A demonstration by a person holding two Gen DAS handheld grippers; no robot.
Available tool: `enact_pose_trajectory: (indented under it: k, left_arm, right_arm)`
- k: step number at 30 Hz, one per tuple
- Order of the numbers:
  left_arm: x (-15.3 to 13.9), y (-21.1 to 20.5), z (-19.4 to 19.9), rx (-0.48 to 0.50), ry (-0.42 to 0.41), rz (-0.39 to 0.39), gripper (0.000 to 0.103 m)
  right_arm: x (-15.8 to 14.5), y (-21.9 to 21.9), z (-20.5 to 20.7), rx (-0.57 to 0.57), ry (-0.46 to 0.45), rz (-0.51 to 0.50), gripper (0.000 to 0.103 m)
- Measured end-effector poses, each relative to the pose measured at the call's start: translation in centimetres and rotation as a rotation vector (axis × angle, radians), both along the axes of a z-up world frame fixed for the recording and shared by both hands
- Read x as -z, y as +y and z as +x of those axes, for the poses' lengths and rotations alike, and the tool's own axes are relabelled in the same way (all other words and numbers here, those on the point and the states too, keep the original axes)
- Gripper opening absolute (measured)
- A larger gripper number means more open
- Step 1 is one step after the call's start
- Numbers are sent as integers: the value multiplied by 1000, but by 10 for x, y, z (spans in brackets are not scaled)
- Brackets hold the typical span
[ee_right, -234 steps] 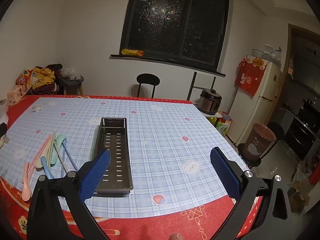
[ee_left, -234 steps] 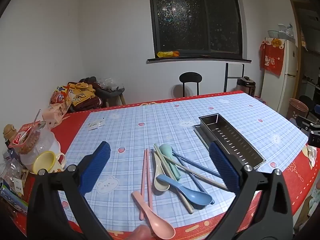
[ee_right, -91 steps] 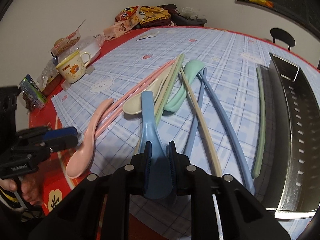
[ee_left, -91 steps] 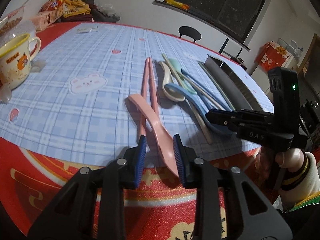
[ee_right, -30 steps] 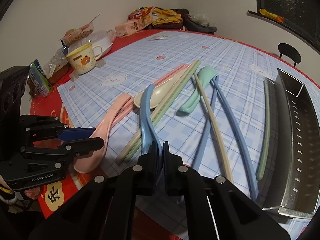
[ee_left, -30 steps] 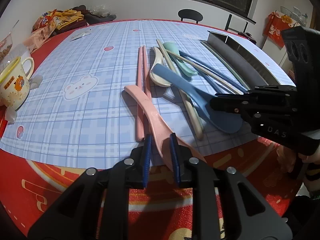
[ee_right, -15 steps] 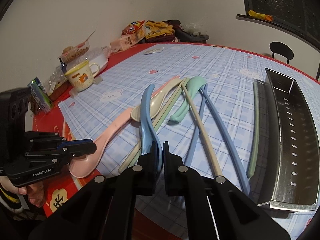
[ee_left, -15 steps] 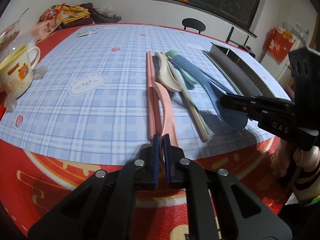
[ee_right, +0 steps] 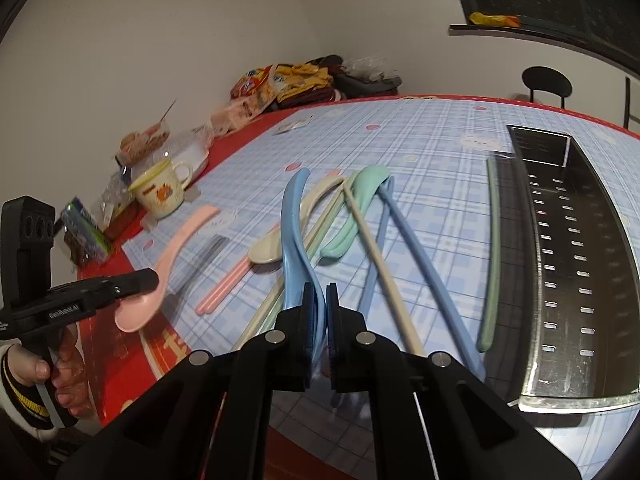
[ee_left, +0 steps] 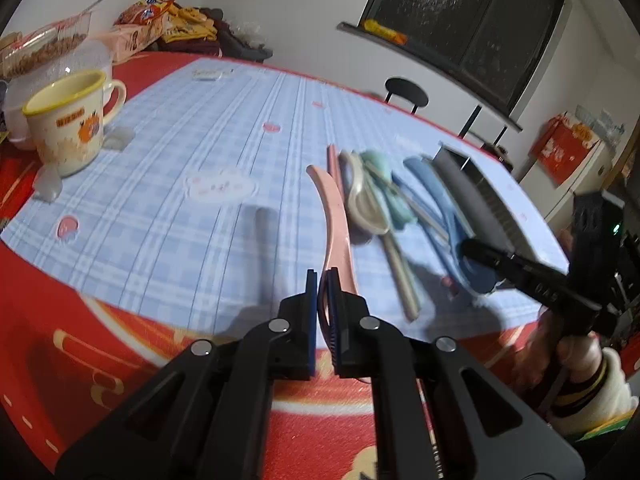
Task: Organize utensils
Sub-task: 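Lower both spoons into the steel rack and open both tools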
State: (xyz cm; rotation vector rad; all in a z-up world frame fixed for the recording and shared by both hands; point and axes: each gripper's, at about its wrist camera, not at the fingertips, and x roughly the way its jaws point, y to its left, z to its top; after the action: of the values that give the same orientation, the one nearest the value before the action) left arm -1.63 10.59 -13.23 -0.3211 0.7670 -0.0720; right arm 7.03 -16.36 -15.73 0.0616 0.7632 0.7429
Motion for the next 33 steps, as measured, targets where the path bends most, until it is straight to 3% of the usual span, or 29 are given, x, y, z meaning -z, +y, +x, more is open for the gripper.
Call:
enact_pose_trajectory:
  k: [6,10,15,24,33]
  left_arm:
    - [-26,-22,23,68,-63,-41,9]
    - [-41,-52,50,147,-104,-70,9]
    - [-52,-102,90,250,-137,-107,9]
    - [-28,-177,138,360,-50,-164,9]
    - [-9,-211,156,398,-3,-179,9]
  right_arm:
    - [-9,-26,6,79,46,84,6]
    - [-29,-68,10,206,-5,118,6]
    - [-29,-119,27,363,18,110,6]
    - [-13,-159,37,482,42,83,6]
    - [0,-163,40,491,69,78,6]
